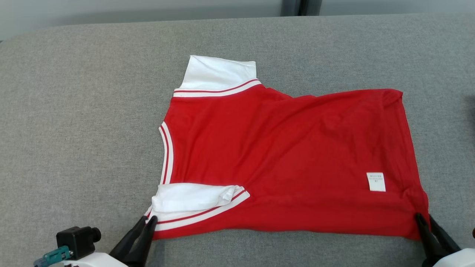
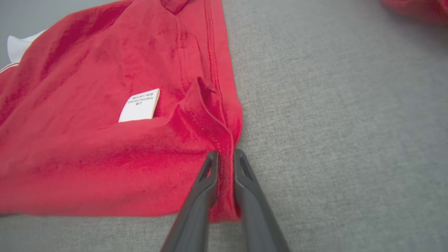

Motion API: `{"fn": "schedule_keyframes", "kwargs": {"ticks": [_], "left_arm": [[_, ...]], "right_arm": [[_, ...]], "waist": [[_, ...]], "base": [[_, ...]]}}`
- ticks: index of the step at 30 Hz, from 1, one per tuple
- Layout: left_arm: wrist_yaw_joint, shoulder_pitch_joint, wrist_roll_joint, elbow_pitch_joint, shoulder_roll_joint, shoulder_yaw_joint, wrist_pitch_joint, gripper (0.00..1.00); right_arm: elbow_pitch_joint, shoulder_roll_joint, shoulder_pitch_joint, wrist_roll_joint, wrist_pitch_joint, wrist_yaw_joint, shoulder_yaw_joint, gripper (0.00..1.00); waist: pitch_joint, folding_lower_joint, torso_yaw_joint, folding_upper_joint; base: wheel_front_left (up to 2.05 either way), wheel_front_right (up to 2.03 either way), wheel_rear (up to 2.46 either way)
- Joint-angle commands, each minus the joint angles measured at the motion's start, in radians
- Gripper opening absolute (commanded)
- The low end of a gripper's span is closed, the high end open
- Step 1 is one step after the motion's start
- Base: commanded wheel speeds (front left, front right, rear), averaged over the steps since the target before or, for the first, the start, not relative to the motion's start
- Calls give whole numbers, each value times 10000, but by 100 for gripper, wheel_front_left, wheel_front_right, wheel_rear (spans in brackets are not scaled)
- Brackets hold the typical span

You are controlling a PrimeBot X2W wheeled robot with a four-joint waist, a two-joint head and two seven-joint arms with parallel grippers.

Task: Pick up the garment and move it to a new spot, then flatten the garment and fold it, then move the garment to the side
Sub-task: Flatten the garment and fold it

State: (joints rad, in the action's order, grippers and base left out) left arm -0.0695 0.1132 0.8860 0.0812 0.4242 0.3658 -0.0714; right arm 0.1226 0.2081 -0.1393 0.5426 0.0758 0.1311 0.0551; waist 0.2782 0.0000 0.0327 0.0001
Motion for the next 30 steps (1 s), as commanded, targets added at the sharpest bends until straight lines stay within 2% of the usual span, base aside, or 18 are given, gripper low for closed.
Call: {"fn": "schedule_keyframes", "kwargs": {"ticks": [1,4,8,13,19,30], "left_arm": [[-79,-197,-66,-9,-108,-27,156,100],[-204,-491,-391,-95,-275,-167,715,100],[-308,-927,-946,-44,-565,-551,2031,100],[-504,-1684,-2127,-25,-470,-940,3097,100],[-580,-1956,-3076,-207,-362,-1275,3301,100],[-31,-2446,-3553,-797,-694,-1320,3351,100]], "right_arm": [[-60,39,164,-222,-156,-5,88,100],[-358,169,363,-810,-595,-5,147,100],[-1031,76,698,-1542,-1365,-5,443,100],[-1862,-287,1160,-2402,-2095,-5,800,100],[-1983,-446,1379,-2864,-2178,-5,606,100],[-1937,-553,1551,-2827,-1932,-5,560,100]], "waist": [[21,0,3,-1],[45,0,-41,-1],[3,0,-137,-1],[-125,0,-203,-1],[-260,0,-198,-1],[-62,0,-78,-1]], "base": [[0,0,0],[0,0,0],[0,0,0],[0,0,0],[0,0,0],[0,0,0]]}}
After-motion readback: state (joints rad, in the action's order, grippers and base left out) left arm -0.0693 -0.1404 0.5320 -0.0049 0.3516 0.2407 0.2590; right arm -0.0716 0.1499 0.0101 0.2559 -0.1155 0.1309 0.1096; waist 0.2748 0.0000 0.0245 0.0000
